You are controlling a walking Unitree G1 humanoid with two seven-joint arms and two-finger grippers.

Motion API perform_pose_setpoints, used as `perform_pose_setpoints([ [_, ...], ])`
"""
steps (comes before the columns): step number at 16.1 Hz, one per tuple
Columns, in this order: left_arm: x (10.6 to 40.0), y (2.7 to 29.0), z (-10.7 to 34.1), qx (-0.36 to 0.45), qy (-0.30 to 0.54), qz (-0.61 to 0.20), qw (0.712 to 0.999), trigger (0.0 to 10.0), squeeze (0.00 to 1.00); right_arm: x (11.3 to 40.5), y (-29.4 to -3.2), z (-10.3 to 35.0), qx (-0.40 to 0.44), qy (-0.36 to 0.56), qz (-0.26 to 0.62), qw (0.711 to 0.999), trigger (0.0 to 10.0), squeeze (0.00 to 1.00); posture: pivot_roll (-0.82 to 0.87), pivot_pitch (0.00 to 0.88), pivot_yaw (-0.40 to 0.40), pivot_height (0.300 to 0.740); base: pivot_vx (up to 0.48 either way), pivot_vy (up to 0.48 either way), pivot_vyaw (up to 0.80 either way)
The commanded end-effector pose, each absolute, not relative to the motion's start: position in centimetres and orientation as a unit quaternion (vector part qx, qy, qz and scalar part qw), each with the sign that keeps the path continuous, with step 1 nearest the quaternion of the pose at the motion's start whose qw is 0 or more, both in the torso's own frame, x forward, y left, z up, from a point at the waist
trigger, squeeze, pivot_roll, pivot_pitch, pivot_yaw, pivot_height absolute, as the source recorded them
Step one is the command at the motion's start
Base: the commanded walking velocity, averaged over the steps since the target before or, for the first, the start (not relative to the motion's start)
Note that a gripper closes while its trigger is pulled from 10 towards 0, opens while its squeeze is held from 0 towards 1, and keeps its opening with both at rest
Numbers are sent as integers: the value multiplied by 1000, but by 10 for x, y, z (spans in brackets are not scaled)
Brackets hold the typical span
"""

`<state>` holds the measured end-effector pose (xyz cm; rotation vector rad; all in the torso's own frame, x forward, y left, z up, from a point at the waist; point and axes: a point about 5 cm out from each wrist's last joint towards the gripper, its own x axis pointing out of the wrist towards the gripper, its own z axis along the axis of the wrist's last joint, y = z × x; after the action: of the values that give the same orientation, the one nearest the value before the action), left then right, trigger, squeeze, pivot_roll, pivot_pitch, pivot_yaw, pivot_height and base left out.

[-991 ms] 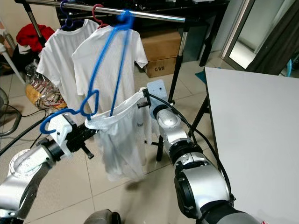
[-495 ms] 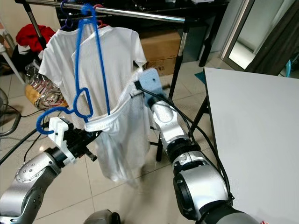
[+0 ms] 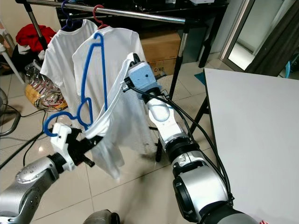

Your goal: Hang hanger

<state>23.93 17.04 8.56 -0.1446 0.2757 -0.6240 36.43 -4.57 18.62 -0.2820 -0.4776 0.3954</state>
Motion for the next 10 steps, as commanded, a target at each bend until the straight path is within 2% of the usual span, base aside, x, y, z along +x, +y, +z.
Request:
perform_pose_setpoints([
  [1, 237, 167, 84, -72, 143, -318, 934, 10000, 0, 363, -44, 201, -141, -273, 192, 932, 0, 0, 131, 0, -11, 740, 0, 0, 0],
  [8, 222, 166, 67, -24, 186, -367, 911, 10000, 0, 356, -32, 211, -157, -313, 213, 912, 0, 0, 133, 0, -13, 740, 0, 0, 0],
  [10, 220, 165, 64, -42, 193, -368, 909, 10000, 0, 355, -30, 215, -160, -325, 216, 907, 0, 0, 134, 0, -13, 740, 0, 0, 0],
])
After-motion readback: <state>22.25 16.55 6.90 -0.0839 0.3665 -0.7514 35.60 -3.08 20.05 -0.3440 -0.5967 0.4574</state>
